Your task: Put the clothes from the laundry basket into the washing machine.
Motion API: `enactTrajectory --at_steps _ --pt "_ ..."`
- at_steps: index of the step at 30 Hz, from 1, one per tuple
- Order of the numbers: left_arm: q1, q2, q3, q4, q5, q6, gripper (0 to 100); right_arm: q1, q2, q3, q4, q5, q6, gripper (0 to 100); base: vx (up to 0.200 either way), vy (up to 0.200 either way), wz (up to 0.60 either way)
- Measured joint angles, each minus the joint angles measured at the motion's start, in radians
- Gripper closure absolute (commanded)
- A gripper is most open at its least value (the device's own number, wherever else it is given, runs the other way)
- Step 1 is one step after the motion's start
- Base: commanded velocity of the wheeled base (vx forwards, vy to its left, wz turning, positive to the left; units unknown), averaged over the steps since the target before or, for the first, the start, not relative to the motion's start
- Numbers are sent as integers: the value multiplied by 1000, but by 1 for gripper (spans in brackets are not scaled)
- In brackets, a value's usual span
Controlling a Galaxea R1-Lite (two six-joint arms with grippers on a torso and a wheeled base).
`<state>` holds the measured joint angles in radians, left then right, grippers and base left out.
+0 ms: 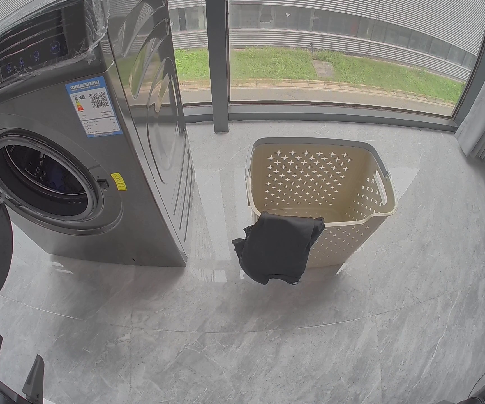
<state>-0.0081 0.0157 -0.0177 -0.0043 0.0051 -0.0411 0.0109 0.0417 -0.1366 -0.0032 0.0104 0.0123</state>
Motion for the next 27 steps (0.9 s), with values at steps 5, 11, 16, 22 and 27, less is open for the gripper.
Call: enactTrajectory --at_steps 5,11,16,22,27 --pt "0 0 0 0 0 1 0 34 128 -90 -15 13 11 0 0 0 0" --pt "0 0 0 0 0 1 0 120 373 -150 -91 33 23 0 0 0 0" --pt "0 0 0 0 -1 1 0 212 607 -174 -205 43 31 0 0 0 0" --pt "0 0 0 0 -1 1 0 305 909 -197 -371 52 41 0 0 0 0" --pt "0 0 0 0 -2 2 0 356 1157 -223 -541 58 54 0 0 0 0"
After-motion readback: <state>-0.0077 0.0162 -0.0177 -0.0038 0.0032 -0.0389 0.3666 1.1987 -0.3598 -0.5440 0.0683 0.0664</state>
